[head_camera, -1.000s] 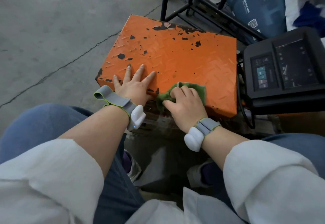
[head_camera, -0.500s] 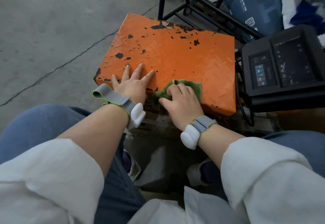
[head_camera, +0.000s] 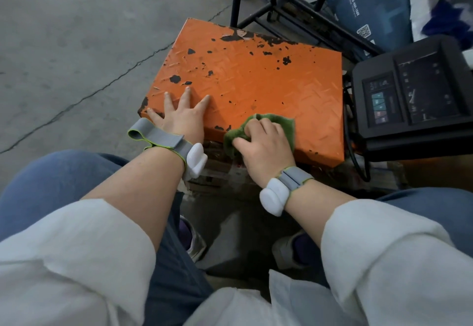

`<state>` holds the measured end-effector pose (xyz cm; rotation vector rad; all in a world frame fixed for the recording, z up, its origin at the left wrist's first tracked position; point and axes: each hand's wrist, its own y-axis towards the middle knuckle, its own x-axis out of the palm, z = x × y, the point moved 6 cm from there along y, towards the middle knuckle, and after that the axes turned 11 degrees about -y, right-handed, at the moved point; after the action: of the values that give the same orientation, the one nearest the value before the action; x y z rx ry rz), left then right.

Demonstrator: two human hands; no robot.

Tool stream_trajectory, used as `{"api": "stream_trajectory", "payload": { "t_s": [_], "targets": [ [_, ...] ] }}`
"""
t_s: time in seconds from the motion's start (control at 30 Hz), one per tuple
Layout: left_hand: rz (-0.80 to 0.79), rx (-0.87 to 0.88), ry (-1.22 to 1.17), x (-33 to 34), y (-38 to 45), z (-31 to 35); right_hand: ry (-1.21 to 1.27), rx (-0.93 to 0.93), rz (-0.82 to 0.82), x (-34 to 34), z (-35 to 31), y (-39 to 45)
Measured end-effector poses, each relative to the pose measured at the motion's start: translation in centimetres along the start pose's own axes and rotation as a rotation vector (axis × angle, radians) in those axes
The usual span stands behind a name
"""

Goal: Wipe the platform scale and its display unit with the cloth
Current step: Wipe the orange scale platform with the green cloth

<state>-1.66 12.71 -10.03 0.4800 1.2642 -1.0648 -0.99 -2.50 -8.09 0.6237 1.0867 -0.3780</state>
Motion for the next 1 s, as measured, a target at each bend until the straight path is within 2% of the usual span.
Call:
{"api": "stream_trajectory", "payload": {
  "t_s": [0.27,0.37,0.57,0.7,0.83,1.0],
  "targets": [
    [-0.037,-0.017,0.028,-0.1,-0.1,0.4,-0.023,0.019,-0.009,1.2,2.6,-3.4],
    [-0.034,-0.025,0.038,-0.2,0.0,0.6,-0.011,0.055,0.007,0.9,1.9,-2.3],
    [-0.042,-0.015,0.044,0.1,0.2,0.2,0.075,0.012,-0.028,0.1,-1.7,1.7],
    [-0.034,0.016,0.042,-0.1,0.3,-0.2,0.045,-0.044,-0.037,0.7,-0.2,0.0],
    [-0.027,0.018,0.037,0.0,0.2,0.0,-0.017,0.011,-0.052,1.2,1.9,-2.5],
    [-0.042,0.004,0.035,-0.1,0.3,0.0,0.009,0.015,-0.005,0.6,0.2,-0.5]
  ]
}}
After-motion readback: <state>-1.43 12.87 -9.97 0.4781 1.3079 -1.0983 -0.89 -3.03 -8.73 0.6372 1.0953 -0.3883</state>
